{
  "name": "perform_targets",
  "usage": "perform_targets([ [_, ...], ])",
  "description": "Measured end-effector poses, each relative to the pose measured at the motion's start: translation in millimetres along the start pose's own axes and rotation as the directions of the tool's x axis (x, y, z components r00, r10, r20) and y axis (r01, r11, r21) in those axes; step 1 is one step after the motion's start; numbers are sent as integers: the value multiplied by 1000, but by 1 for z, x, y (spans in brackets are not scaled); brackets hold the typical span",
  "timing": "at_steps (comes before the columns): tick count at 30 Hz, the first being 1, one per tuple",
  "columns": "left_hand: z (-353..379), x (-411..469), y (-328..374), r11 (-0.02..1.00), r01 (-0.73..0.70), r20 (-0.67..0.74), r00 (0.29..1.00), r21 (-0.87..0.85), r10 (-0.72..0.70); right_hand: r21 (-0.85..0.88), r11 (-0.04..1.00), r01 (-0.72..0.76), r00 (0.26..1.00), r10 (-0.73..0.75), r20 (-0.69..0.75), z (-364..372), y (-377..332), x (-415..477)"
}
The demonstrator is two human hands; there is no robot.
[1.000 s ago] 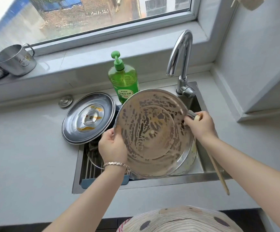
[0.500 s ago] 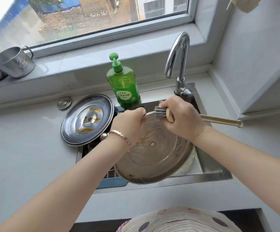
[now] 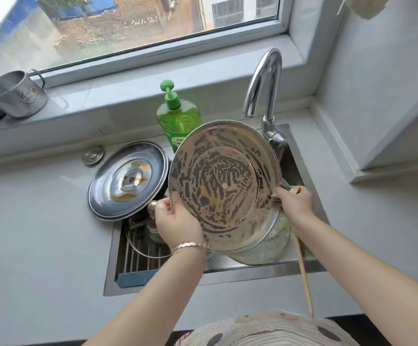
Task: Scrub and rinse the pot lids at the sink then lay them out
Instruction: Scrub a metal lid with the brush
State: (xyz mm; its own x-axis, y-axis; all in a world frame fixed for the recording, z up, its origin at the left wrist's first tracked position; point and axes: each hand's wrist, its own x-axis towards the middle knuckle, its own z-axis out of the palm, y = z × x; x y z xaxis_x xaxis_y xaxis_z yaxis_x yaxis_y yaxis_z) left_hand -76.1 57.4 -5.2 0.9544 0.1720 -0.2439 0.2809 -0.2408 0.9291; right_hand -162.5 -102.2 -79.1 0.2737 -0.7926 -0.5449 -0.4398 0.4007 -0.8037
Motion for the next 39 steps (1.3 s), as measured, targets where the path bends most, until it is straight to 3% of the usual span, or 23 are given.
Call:
perform_targets([
  [4, 2, -14, -21, 966, 254, -141, 956, -44, -258, 30, 993, -113, 993, 112, 47, 13, 1, -2],
  [7, 6, -10, -26, 931, 356, -192, 911, -78, -364, -2, 981, -194, 970, 192, 147, 26, 3, -19],
  [9, 10, -6, -29, 903, 422, -128, 894, -79, -429, 0, 969, -245, 948, 240, 209, 32, 6, -29],
  [12, 9, 4, -45, 883, 464, 1, 885, -72, -465, -24, 982, -188, 969, 190, 156, 33, 3, -27],
  [16, -4, 1, -53, 964, 264, 299, 917, 39, -263, -99, 993, -64, 997, 69, 46, 23, -13, -10],
  [18, -10, -1, -48, 983, -12, 321, 946, 185, -48, -178, 984, 1, 1000, 0, 3, 16, -18, 0],
  [19, -13, -1, -44, 916, -261, 322, 933, 305, 159, -209, 978, 28, 999, -31, -13, 12, -21, 2],
  [20, -15, 0, -41, 719, -561, 375, 822, 410, 428, -232, 971, 50, 998, -56, -20, 7, -23, 3],
  [21, -17, 2, -41, 407, -798, 501, 598, 445, 626, -252, 966, 63, 997, -70, -18, 3, -26, 2],
  [22, -17, 6, -43, 89, -914, 652, 348, 396, 673, -268, 961, 70, 997, -76, -13, -2, -28, 2],
  [23, -13, 11, -47, -141, -941, 773, 161, 308, 614, -270, 960, 74, 997, -78, -1, -6, -29, 2],
  [25, -8, 12, -46, -323, -934, 893, -10, 153, 451, -225, 971, 75, 997, -71, 26, -11, -31, 1],
  [29, 8, 9, -36, -415, -910, 868, -220, -18, 445, -21, 1000, -1, 993, 3, 117, -21, -39, -6],
  [31, 11, 14, -25, -318, -948, 848, -186, -22, 496, 176, 978, -116, 980, 84, 182, -31, -46, -3],
  [32, 11, 15, -18, -213, -977, 845, -117, -4, 522, 263, 940, -219, 960, 160, 229, -37, -49, -1],
  [34, 12, 12, -3, 101, -993, 836, 109, 65, 537, 376, 816, -440, 885, 321, 338, -50, -53, 3],
  [36, 16, 9, 9, 412, -896, 824, 356, 166, 441, 353, 741, -571, 804, 419, 421, -59, -53, 7],
  [37, 18, 8, 10, 521, -832, 822, 425, 190, 380, 296, 743, -601, 773, 446, 450, -61, -54, 6],
  [39, 21, 5, 12, 617, -767, 802, 476, 177, 361, 187, 829, -527, 803, 414, 428, -60, -55, 1],
])
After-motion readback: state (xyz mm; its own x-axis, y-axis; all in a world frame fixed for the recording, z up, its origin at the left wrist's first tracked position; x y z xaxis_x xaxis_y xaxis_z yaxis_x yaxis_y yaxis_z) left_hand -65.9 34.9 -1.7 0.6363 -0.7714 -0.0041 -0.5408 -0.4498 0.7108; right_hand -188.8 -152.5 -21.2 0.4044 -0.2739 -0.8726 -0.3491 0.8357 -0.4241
